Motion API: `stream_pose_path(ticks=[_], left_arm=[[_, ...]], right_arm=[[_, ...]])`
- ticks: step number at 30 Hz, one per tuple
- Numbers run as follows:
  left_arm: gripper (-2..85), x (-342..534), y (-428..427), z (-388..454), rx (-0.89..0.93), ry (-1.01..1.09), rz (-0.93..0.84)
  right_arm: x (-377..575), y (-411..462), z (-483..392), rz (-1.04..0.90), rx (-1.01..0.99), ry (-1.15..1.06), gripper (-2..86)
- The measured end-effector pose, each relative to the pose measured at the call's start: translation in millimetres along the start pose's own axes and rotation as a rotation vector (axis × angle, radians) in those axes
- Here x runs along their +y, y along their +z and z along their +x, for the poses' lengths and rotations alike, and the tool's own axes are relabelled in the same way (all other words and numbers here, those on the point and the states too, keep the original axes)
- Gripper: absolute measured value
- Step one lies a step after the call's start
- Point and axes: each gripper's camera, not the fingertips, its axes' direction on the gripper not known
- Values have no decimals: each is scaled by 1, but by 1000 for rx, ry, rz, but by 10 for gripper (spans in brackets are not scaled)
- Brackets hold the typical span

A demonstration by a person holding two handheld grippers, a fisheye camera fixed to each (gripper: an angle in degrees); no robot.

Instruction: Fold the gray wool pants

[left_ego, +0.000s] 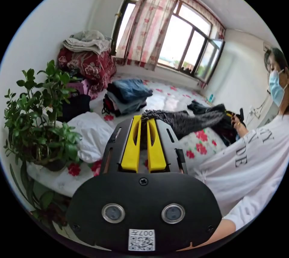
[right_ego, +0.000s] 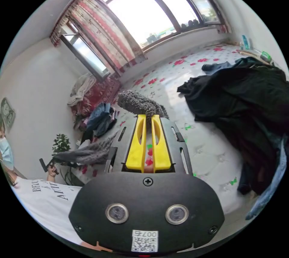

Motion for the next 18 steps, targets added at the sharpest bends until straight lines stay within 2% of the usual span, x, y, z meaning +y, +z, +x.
stream_pose_path(ticks=[3, 5, 7, 9, 11, 18], left_arm=[[33, 47, 29, 19, 17, 0, -226], [62, 90, 72, 23, -6, -122, -416], [82, 121, 101, 30, -37, -202, -521], [93, 143, 114, 38, -39, -293, -541], [101, 161, 113, 48, -58, -414, -482], [116, 177, 125, 74, -131, -555, -434]], right_arm=[[37, -25, 32, -87, 132, 4, 23], [80, -8, 66, -168, 200, 59, 38], [114, 17, 97, -227, 295, 150, 52], [145, 43, 123, -336, 373, 216, 66], [175, 64, 133, -411, 439, 219, 77], [199, 113, 109, -465, 381, 55, 83]])
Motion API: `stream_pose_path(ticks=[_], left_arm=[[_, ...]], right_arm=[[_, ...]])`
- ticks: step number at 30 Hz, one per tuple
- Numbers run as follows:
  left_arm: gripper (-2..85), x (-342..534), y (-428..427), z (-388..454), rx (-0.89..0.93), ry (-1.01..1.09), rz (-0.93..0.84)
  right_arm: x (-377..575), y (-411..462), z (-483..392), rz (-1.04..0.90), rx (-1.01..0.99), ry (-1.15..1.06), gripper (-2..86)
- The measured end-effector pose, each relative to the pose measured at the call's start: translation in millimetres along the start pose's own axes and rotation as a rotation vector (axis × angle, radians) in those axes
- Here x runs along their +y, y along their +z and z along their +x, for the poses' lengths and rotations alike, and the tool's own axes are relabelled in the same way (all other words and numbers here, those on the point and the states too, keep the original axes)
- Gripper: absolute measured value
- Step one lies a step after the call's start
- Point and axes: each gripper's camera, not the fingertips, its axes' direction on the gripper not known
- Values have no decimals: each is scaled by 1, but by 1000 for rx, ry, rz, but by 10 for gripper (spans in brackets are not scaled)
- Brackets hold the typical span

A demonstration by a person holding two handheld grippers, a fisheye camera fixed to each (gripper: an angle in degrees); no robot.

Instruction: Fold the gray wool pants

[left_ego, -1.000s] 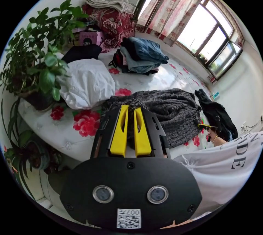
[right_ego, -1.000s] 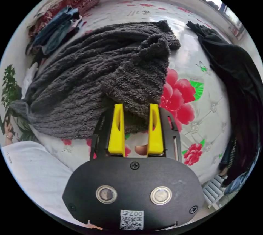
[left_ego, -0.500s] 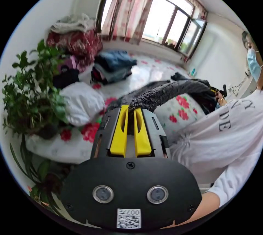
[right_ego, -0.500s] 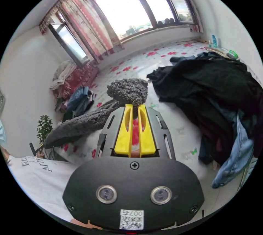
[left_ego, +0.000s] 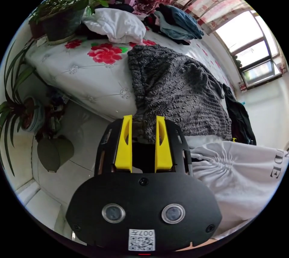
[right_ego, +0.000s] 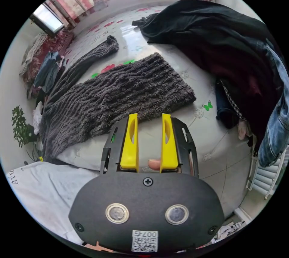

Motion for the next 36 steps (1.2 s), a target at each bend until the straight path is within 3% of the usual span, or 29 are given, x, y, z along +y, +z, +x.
stream_pose_path(ticks=[3, 6, 10, 19, 22, 26, 31, 36], left_arm=[[121, -13, 23, 28, -50, 26, -43], [95, -32, 53, 57, -210, 30, -145], [52, -46, 76, 88, -321, 111, -252], [50, -13, 17, 102, -330, 206, -253], [71, -4, -9, 92, -320, 115, -174], [86, -30, -39, 85, -291, 89, -16], [90, -112, -10, 102, -345, 269, -31], [109, -189, 49, 115, -310, 402, -81]], right_arm=[[-15, 30, -24, -37, -10, -84, 86], [-27, 65, -57, -81, 11, -200, 92], [-24, 111, -95, -167, 136, -355, 98], [-1, 102, -52, -384, 146, -376, 101], [-16, 69, -72, -233, 176, -417, 97], [-77, 33, -128, 6, 14, -438, 94], [-171, 53, -219, 64, -57, -490, 92], [-271, 97, -315, 10, 45, -605, 91]])
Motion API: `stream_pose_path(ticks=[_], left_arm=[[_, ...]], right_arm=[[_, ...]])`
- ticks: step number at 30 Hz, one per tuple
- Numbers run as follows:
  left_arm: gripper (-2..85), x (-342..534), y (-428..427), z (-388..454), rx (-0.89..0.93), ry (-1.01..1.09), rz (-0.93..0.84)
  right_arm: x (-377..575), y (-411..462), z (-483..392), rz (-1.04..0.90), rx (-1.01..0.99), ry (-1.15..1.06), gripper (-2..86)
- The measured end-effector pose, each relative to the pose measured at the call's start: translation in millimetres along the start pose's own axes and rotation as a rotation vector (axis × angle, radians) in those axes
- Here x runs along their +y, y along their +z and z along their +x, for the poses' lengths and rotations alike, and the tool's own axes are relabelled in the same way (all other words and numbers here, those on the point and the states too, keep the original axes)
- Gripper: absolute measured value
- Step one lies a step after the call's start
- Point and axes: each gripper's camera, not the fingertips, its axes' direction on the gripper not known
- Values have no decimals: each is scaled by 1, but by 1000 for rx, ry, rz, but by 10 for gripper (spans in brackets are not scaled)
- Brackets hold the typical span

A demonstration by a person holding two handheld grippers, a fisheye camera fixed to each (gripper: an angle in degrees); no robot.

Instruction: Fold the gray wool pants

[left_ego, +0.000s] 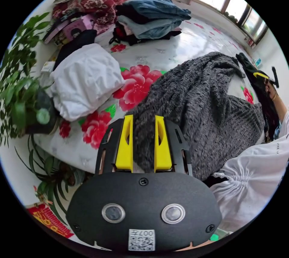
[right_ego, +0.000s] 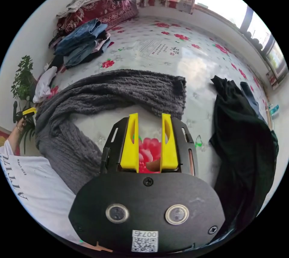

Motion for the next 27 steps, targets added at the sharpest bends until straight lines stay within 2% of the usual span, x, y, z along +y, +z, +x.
stream_pose_path(ticks=[4, 9, 13, 15, 17, 18, 20, 23, 27], left_arm=[[110, -34, 62, 2, -84, 43, -210], [57, -34, 69, 6, -50, 79, -201], [38, -22, 54, -17, 37, -45, -158], [33, -15, 37, -33, 79, -120, -105], [27, 0, 6, -56, 158, -214, -5], [25, 5, -2, -61, 174, -232, 21], [19, 23, -33, -78, 226, -283, 113], [19, 45, -72, -93, 272, -329, 236], [29, 75, -105, -102, 325, -346, 369]], right_arm=[[-96, 44, 20, -91, 102, 10, 92], [-157, 96, 86, -167, 83, 153, 80], [-178, 133, 139, -256, -20, 325, 32], [-183, 118, 151, -224, -41, 365, 13], [-191, 45, 163, 9, -141, 335, 3], [-192, 22, 167, 66, -171, 330, 2], [-186, -79, 187, 276, -293, 289, -1], [-154, -205, 201, 485, -342, 224, -2], [-75, -317, 213, 658, -334, 168, -3]])
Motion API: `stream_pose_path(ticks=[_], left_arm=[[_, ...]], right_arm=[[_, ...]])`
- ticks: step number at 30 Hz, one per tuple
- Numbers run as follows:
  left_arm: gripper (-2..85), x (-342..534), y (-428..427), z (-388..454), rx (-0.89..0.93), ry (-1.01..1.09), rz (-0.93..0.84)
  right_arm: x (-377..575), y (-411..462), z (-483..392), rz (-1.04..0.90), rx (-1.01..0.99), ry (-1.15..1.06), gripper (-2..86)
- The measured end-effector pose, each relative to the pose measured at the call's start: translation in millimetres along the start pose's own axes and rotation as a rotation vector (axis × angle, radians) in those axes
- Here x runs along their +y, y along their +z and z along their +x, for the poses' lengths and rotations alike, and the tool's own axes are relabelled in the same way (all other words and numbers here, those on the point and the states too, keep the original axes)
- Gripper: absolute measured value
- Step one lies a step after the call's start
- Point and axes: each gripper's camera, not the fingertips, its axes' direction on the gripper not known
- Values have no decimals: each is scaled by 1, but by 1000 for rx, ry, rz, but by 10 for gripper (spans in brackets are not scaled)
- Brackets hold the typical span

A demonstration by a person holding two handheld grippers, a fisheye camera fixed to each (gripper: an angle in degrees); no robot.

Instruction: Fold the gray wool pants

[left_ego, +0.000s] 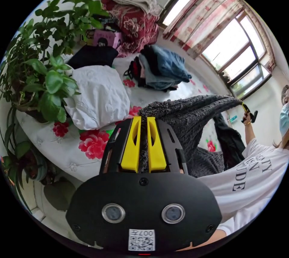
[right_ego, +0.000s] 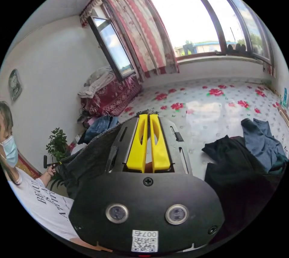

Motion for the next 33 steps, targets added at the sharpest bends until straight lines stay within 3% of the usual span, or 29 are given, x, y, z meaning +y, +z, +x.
stream_pose_path(ticks=[3, 5, 9, 11, 14, 19, 24, 26, 28, 30, 33], left_arm=[[39, 21, -18, -5, 89, 1, 35], [45, 43, -21, -2, 54, 12, 6], [67, 80, 12, -2, -51, -5, -110], [91, 99, 38, -9, -68, -81, -180], [111, 112, 46, -4, -151, -97, -224], [112, 120, 42, 36, -236, 113, -218], [114, 117, 102, 51, -347, 321, -320], [67, 107, 144, 38, -372, 308, -421], [16, 92, 154, 25, -324, 247, -414], [3, 65, 141, 10, -231, 144, -356], [-5, 21, 71, -5, -86, 55, -114]], right_arm=[[43, -83, 1, 32, -27, 1, -3], [102, -130, 6, -19, -27, 2, -3], [219, -147, 19, -277, 153, 93, -3], [289, -136, 39, -453, 183, 242, -3], [324, -140, 40, -467, 171, 328, -3], [285, -169, 37, -358, 121, 349, -3], [233, -166, 37, -348, 119, 360, -3], [206, -153, 40, -336, 92, 406, -3], [181, -145, 40, -325, 64, 440, -3], [148, -145, 34, -285, 23, 447, -3], [91, -166, 14, -184, -33, 394, -3]])
